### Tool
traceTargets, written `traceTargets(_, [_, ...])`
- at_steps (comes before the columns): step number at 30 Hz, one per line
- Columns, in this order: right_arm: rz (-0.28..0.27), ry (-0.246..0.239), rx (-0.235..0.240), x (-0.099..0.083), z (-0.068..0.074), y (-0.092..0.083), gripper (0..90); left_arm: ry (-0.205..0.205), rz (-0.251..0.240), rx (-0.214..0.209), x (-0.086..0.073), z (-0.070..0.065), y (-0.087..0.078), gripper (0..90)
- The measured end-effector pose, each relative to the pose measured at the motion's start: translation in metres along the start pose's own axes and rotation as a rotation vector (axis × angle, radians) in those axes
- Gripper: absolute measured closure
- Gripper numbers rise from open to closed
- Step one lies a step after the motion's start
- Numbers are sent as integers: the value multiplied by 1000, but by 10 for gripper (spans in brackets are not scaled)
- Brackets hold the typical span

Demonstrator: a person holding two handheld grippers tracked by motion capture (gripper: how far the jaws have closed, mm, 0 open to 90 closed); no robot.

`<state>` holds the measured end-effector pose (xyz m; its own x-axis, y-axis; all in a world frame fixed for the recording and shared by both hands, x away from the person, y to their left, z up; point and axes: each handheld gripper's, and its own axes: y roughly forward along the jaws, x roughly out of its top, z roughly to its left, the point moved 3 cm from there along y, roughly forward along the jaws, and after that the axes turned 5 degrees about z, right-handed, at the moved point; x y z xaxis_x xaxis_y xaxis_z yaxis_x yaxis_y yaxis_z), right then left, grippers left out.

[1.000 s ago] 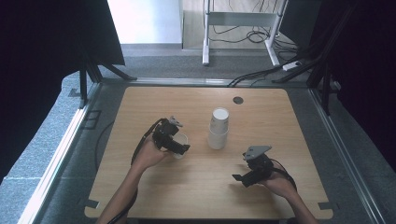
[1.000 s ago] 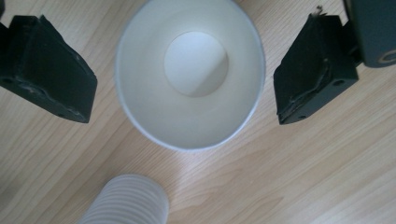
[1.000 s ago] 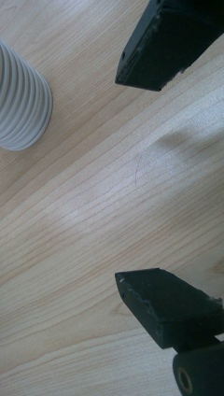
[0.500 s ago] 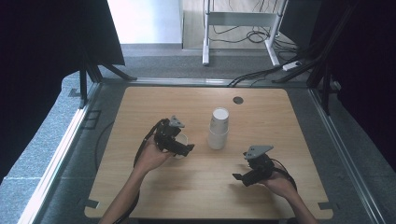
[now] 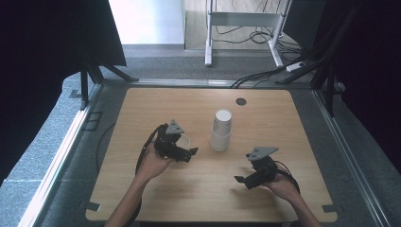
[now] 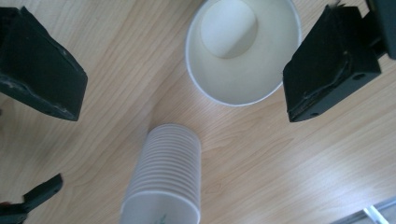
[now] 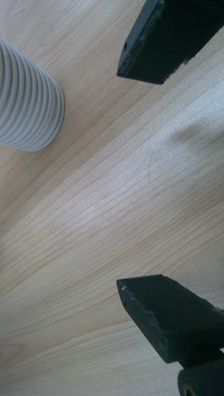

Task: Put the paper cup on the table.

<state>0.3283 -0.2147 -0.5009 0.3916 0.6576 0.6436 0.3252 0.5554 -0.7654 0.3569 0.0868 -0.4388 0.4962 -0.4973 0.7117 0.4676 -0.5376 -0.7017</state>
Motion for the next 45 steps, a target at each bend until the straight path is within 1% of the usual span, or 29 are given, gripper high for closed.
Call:
traceTargets(1, [-2,4,-3,-1,-1,0,10,-1,-20,-6,-1,-3,-2,0])
traceTargets(4, [-8,16,-5,-1,-2,0,4,5,-29,-9,-3,-5,-3,0])
traceTargets(9, [-20,22,-12,-2,-3,0,0,18,-46,-4,-6,-12,-6,0])
traceTargets(13, [-18,25,-16,-3,-4,0,0,31,-70,-10,-6,-20,-8,0])
traceTargets(18, [-24,25,-22,-3,-4,0,0,60,-81,-14,-6,-32,-9,0])
traceTargets(21, [-35,24,-26,-2,-3,-2,0,72,-95,-30,-8,-42,-8,0])
traceTargets(22, [-35,24,-26,-2,-3,-2,0,72,-95,-30,-8,-42,-8,0])
traceTargets(26, [-42,31,-28,-4,-1,-3,0,73,-116,-51,-11,-51,-6,0])
traceTargets(28, [-43,33,-25,-5,-1,-3,0,84,-119,-56,-14,-56,-4,0])
traceTargets(31, [-44,40,-26,-6,-1,-4,0,106,-120,-44,-18,-61,-1,0])
traceTargets(32, [-48,49,-28,-7,-1,-4,0,109,-121,-44,-20,-63,0,0])
traceTargets(33, [-51,50,-27,-7,-1,-5,0,109,-123,-54,-24,-65,3,0])
traceTargets(36, [-56,53,-29,-8,-1,-5,0,105,-125,-57,-28,-67,6,0])
traceTargets(37, [-58,55,-31,-9,0,-6,0,106,-118,-64,-31,-69,9,0])
traceTargets(40, [-57,52,-35,-10,1,-5,0,104,-114,-64,-35,-71,13,0])
traceTargets(42, [-53,51,-35,-12,2,-5,0,97,-109,-76,-40,-73,17,0])
traceTargets(45, [-51,53,-34,-13,3,-4,0,94,-100,-82,-44,-75,21,0])
